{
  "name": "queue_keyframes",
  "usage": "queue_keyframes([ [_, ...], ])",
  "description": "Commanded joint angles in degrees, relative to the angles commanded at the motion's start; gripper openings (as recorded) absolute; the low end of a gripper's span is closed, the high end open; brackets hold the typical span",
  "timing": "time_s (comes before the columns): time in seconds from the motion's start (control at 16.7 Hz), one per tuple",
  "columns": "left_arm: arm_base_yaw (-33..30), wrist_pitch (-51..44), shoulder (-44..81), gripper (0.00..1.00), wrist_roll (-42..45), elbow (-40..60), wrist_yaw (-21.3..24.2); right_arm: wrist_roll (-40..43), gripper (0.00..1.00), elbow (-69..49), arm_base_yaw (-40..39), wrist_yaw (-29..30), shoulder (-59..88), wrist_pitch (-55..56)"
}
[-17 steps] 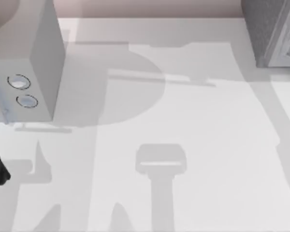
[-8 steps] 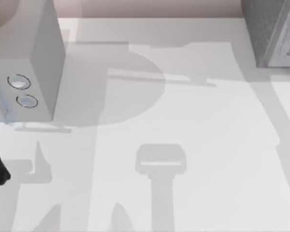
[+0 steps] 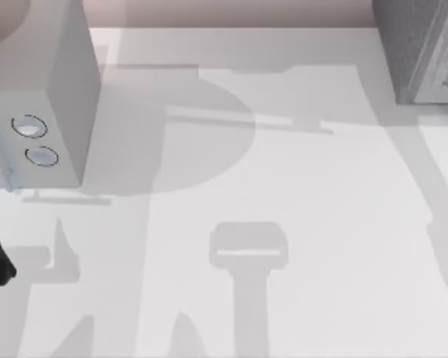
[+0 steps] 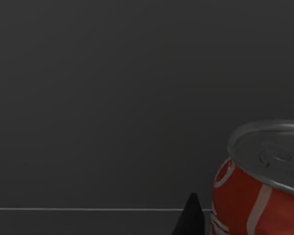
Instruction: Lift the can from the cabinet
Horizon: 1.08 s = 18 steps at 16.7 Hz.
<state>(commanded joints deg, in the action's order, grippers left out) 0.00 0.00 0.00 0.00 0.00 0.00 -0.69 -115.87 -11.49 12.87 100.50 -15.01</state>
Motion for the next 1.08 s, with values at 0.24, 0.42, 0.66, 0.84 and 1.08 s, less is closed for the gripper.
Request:
queue_keyframes([
  [0.24, 0.0, 0.0, 0.0, 1.0, 0.0, 0.0, 0.0, 0.0, 0.0, 0.0, 0.0, 0.0, 0.0, 0.0],
  [0.42, 0.0, 0.0, 0.0, 1.0, 0.0, 0.0, 0.0, -0.1, 0.0, 0.0, -0.1, 0.0, -0.1, 0.0],
  [0.66, 0.0, 0.0, 0.0, 1.0, 0.0, 0.0, 0.0, 0.1, 0.0, 1.2, -2.0, 1.8, -4.2, -3.0],
  [0.84, 0.0, 0.0, 0.0, 1.0, 0.0, 0.0, 0.0, 0.2, 0.0, 3.2, -5.4, 5.1, -11.9, -8.6],
  [1.08, 0.0, 0.0, 0.0, 1.0, 0.0, 0.0, 0.0, 0.1, 0.0, 6.0, -10.1, 9.6, -22.7, -16.3],
])
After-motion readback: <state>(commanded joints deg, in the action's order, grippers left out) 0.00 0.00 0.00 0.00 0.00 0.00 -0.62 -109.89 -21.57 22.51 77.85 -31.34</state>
